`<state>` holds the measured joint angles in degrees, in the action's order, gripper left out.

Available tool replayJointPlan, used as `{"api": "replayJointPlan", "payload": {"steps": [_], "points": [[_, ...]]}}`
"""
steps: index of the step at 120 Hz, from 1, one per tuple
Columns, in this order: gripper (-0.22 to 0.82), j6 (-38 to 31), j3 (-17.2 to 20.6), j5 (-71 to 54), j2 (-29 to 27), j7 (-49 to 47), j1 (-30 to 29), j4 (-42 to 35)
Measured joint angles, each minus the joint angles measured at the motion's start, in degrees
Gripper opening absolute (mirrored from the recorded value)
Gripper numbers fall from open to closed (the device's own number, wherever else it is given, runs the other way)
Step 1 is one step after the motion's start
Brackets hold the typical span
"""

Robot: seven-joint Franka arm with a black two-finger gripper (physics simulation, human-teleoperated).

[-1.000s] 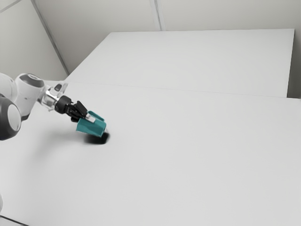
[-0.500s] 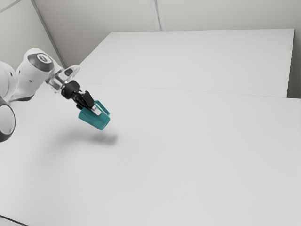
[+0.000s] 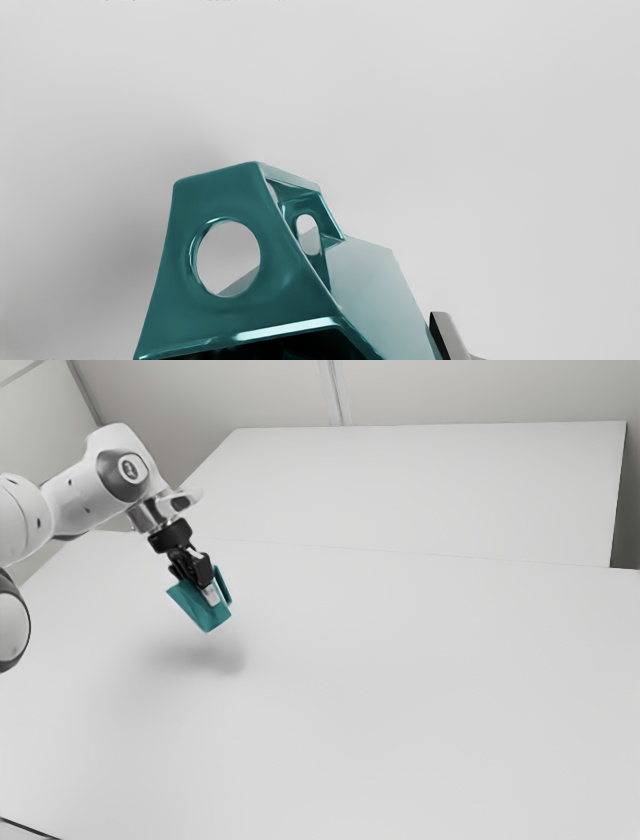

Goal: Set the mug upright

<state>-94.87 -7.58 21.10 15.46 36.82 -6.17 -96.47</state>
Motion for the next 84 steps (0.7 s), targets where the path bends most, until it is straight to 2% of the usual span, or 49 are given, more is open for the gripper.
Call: {"api": "replayJointPlan", "payload": {"steps": [24,84], "points": [[-0.18,-4.3,2.8,-7.3,-1.0,-3.8,1.6,-0.2],[-0.18,-13.7,3.8,-17.7,0.9,-13.6,4.2,-2.4]]}}
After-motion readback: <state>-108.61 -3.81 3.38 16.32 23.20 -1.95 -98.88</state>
